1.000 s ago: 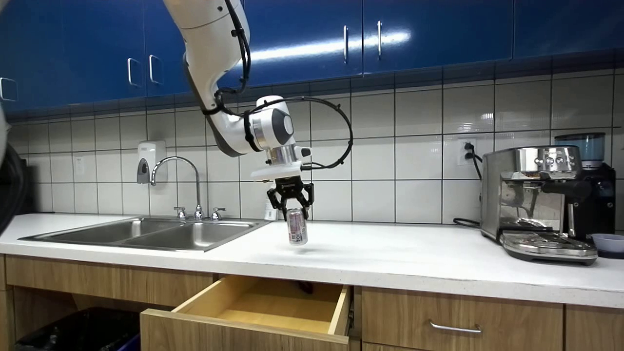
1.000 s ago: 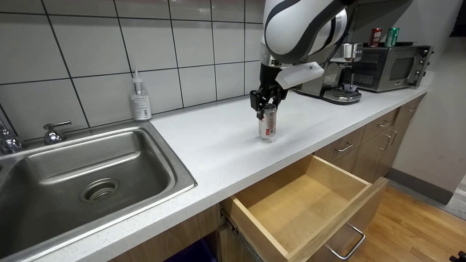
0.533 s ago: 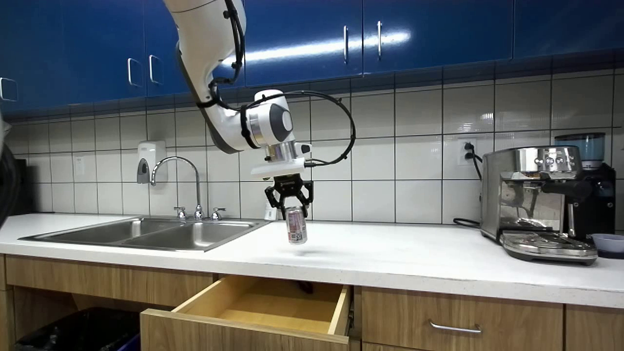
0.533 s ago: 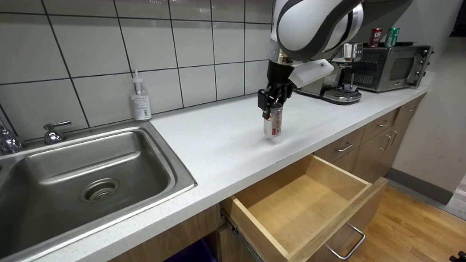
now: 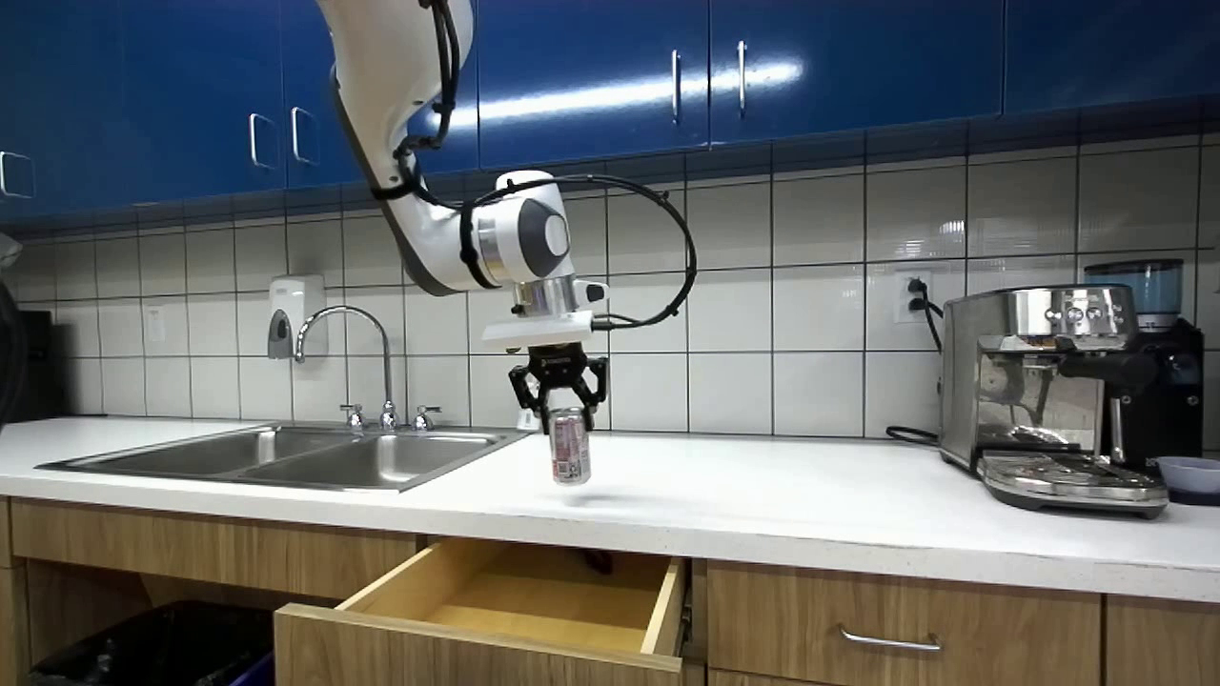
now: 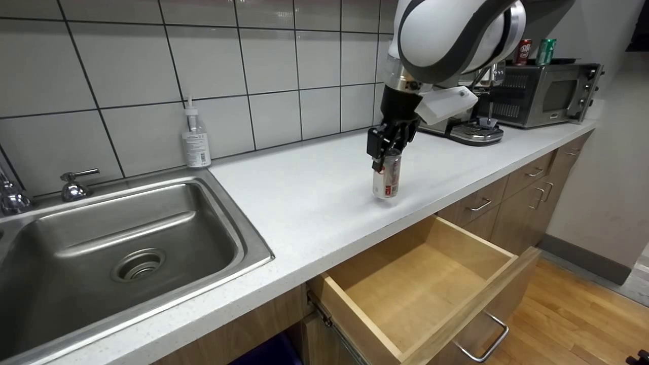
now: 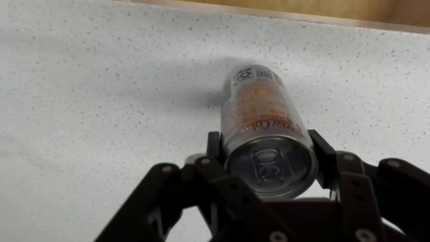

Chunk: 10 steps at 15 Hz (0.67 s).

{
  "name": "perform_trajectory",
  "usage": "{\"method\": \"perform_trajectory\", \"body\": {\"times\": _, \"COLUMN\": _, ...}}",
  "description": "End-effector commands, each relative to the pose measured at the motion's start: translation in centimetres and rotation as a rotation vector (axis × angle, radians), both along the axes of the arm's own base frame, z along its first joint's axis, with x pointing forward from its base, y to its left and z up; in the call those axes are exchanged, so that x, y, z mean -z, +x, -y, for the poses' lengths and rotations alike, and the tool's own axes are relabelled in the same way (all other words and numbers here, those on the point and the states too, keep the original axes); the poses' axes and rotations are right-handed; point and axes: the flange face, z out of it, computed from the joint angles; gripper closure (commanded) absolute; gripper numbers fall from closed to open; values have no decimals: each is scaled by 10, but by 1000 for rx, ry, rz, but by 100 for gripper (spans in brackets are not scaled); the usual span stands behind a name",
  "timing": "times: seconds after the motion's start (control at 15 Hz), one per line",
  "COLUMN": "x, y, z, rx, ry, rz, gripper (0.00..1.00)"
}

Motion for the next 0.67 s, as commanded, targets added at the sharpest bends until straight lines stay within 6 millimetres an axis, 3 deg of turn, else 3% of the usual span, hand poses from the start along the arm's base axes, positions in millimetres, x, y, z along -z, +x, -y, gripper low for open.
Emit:
{"method": "perform_trajectory", "body": {"times": 0.0, "x": -9, "y": -17, "z": -6, "rx": 32, "ry": 39, "rz": 14, "gripper": 62}}
{"method": "perform_trajectory", "body": {"times": 0.6, "x": 1, "y": -53, "z": -31, "rx": 71, "ry": 60, "rz": -18, "gripper": 62}}
